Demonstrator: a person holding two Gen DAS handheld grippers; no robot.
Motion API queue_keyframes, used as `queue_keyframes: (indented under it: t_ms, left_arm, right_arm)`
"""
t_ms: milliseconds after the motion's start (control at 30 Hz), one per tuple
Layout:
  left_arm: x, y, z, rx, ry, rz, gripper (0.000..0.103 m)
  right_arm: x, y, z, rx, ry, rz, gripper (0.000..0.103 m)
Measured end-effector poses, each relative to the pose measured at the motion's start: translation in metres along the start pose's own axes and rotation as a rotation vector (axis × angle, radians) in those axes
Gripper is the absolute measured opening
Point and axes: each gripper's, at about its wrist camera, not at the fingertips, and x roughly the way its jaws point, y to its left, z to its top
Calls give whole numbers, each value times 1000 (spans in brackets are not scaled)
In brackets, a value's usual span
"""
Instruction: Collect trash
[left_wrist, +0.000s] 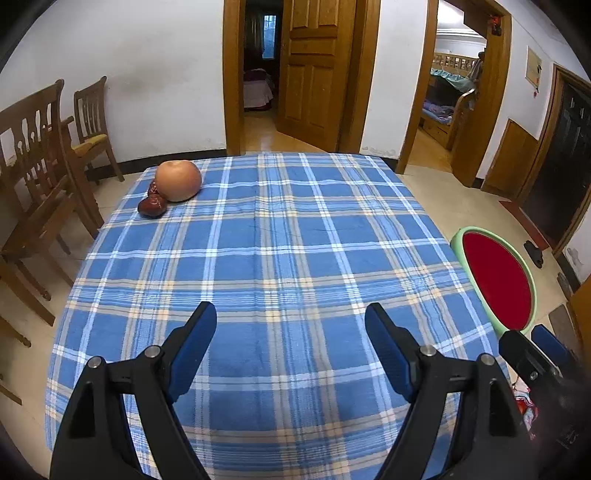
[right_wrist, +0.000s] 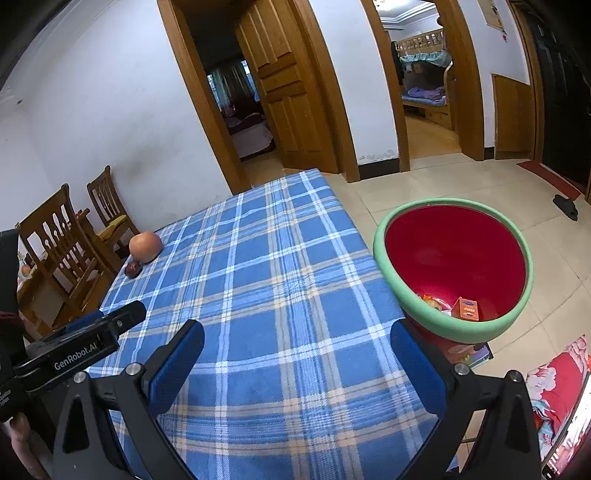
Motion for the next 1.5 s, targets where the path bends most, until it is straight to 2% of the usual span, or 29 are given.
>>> queue_keyframes:
  t_ms: [1500]
  left_arm:
    - [-1, 6, -1, -19, -6, 4, 82]
  right_arm:
    - [-1, 1, 0, 0, 1, -2, 103]
